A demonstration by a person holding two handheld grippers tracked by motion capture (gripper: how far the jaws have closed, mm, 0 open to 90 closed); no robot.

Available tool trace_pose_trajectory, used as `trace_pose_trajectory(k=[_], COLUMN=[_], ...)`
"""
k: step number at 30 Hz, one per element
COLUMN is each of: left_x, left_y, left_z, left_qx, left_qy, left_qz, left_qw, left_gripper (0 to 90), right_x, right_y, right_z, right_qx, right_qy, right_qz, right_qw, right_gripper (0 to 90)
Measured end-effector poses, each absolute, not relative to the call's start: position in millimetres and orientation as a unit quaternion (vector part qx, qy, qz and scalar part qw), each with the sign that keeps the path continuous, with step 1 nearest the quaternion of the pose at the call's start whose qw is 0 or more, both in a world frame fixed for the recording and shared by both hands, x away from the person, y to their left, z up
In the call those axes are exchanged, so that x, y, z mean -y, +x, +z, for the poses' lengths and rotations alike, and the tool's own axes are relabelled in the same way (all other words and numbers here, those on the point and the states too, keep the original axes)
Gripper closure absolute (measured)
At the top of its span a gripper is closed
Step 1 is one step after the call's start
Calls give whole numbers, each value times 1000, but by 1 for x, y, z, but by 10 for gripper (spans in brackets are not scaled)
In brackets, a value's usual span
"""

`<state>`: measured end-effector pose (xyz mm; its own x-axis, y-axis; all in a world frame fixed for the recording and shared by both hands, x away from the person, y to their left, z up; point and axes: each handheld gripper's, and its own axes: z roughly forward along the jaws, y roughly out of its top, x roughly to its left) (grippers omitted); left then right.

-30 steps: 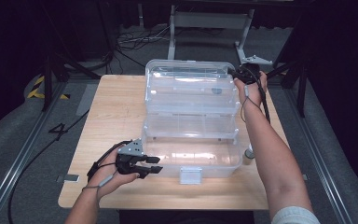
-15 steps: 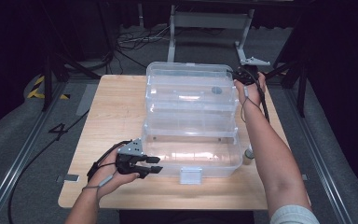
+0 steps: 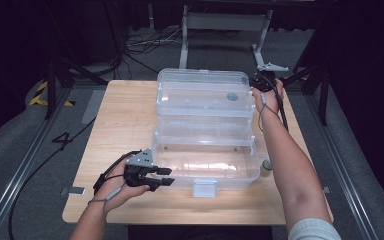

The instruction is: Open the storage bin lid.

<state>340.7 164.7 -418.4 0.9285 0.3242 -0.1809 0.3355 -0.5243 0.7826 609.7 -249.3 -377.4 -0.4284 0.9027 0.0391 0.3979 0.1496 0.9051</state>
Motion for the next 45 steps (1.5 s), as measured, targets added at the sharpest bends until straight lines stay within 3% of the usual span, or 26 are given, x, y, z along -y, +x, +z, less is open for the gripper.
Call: trace_pose_trajectory(k=[40, 45], left_x=[-165, -163], left_y=[340, 341], left_z=[-419, -416], left_qx=[-192, -202], left_qy=[870, 873], left_qz=[-7, -15], left_qw=[455, 444], left_gripper=[628, 617], right_x=[251, 253], right_y=[620, 618], right_z=[-408, -405], right_qx=[-698, -699], right_qy=[493, 485], right_qz=[463, 468], right_qw=[234, 239], right_gripper=[810, 731])
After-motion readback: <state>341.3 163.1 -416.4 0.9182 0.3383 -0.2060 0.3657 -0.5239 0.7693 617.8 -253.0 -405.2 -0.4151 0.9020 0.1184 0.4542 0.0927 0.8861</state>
